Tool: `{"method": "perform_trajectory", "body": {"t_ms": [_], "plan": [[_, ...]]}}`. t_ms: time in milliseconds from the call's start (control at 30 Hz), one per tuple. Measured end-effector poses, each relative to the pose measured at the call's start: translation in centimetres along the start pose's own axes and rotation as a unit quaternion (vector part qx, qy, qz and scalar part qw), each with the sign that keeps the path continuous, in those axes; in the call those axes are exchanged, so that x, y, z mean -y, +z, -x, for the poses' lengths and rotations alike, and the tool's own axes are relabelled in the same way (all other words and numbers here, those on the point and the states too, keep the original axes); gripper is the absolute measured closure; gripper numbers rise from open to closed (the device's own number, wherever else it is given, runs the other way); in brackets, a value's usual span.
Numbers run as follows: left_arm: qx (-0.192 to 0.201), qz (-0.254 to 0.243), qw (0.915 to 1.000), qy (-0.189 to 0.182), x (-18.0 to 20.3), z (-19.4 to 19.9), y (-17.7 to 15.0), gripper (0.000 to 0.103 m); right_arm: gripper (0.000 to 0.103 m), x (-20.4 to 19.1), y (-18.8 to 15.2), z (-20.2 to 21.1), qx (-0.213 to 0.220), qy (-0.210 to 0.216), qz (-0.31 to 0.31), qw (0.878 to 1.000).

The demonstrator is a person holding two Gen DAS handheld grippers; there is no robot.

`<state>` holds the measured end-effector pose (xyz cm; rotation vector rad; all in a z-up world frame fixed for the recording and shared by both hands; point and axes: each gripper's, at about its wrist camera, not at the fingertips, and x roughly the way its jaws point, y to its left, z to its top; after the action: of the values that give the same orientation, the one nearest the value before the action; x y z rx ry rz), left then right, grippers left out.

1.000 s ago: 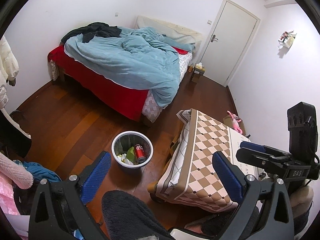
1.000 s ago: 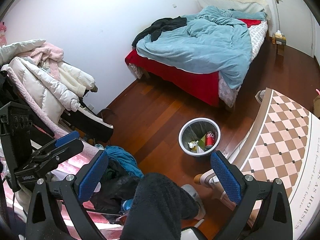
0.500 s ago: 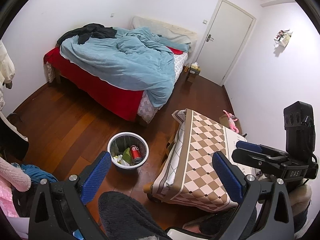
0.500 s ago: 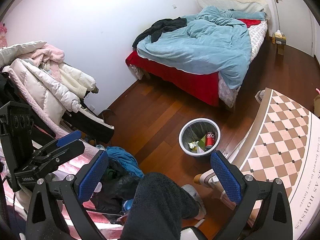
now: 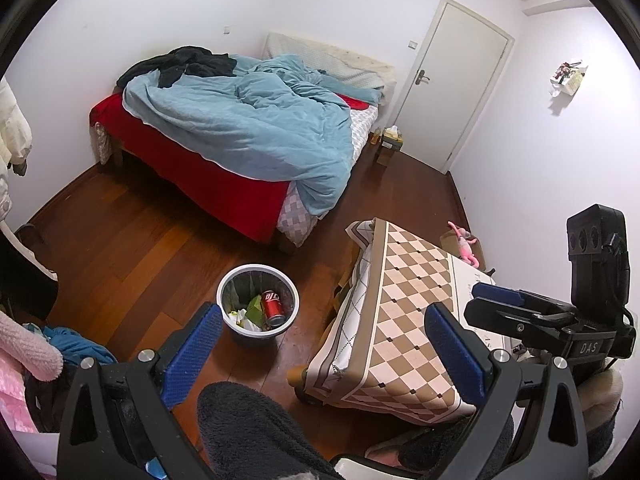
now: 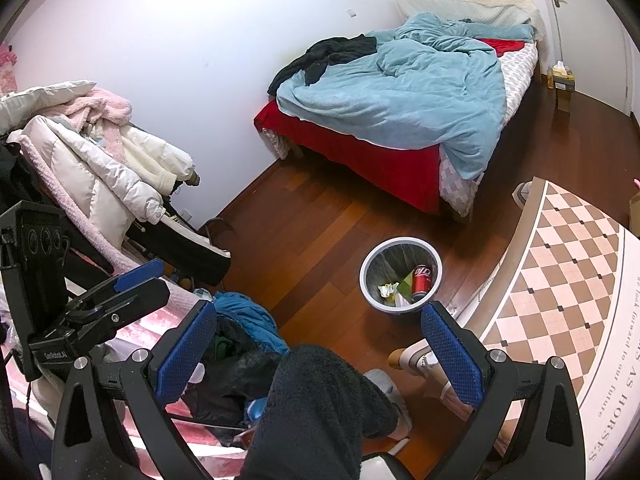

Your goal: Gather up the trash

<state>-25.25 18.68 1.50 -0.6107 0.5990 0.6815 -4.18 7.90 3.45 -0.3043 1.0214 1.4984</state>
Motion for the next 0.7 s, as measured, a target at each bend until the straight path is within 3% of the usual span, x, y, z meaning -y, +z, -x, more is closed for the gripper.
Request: {"method": "perform_trajectory", "body": {"t_ms": [700], "plan": [[-0.003, 0.007, 1.0, 0.006, 0.06, 0.03, -0.08, 0.0, 0.0, -0.31, 0.04, -0.38, -0.006, 0.006, -0.002, 1.0]]}}
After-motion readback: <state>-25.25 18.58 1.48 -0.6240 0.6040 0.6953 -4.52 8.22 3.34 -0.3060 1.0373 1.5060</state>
